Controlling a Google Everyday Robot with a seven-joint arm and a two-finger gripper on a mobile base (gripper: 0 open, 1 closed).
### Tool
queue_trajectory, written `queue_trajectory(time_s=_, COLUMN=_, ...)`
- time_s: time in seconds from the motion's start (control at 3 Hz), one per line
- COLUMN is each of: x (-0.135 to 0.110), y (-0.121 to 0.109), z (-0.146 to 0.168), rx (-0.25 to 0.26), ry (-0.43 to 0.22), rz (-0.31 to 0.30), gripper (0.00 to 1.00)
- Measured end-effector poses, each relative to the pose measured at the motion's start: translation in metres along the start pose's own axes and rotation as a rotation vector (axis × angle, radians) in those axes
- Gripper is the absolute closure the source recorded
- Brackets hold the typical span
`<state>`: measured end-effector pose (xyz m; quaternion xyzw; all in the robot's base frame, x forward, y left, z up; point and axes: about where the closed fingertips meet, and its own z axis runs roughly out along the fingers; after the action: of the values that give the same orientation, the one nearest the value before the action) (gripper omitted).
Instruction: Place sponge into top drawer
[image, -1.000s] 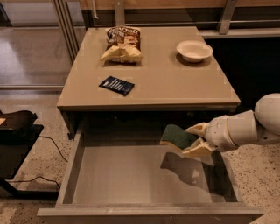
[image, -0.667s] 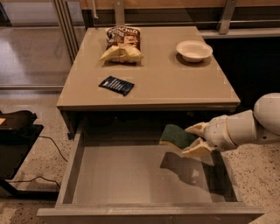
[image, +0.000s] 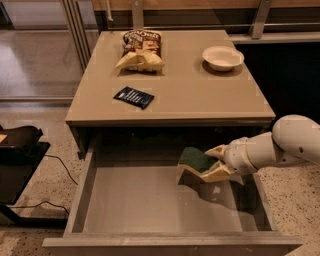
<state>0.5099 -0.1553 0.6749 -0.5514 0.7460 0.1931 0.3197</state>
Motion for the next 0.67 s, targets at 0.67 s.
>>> queue_trajectory(time_s=0.67, x=0.025, y=-0.005, z=0.040, rx=-0.001, ry=-0.018, rz=0.052, gripper=1.00)
